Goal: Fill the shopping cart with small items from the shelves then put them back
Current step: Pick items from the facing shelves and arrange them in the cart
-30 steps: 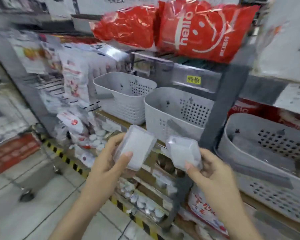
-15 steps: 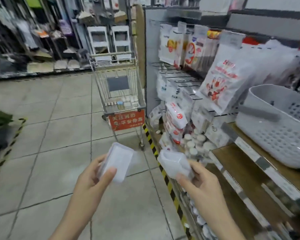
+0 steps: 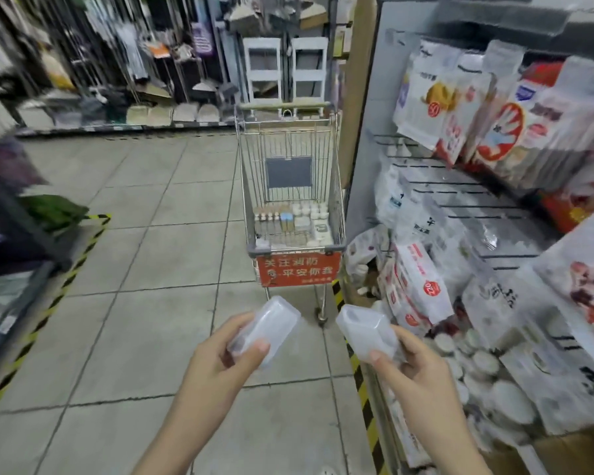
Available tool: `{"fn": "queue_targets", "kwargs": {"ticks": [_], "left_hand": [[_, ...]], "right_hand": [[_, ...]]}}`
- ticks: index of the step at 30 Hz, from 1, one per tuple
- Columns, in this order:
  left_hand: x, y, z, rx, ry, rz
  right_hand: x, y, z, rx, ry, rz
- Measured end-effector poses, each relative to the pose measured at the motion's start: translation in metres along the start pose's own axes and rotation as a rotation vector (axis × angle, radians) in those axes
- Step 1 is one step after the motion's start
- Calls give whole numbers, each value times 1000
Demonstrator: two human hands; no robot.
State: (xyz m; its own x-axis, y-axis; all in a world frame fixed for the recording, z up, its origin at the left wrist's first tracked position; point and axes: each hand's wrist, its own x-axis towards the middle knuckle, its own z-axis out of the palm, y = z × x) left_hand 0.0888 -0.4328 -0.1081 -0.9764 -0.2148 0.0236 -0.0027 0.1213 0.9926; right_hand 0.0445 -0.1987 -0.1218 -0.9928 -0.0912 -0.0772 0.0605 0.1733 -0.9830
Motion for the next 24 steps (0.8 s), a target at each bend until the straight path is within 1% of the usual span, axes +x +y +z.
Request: {"fn": "queue_targets", "kwargs": {"ticks": [3,6,9,13,18,24], "left_hand": [[55,4,5,11,28,9],[103,-1,2,-3,72,-6],[145,-14,-12,21,132,-56],[204,-41,-39,28,199,-114],[300,-70,-75,39,221,-170],[417,-80,-89,27,126,-210]], "right_hand": [[62,-6,4,-14,-19,-7],[120,-10,17,-19,-79,-15],[168,-12,38,-44,-138,-26],[233,-8,70,-61,-195,18],[311,-5,109,-116,-154,41],[394,-3,135,-151,-73,93]]}}
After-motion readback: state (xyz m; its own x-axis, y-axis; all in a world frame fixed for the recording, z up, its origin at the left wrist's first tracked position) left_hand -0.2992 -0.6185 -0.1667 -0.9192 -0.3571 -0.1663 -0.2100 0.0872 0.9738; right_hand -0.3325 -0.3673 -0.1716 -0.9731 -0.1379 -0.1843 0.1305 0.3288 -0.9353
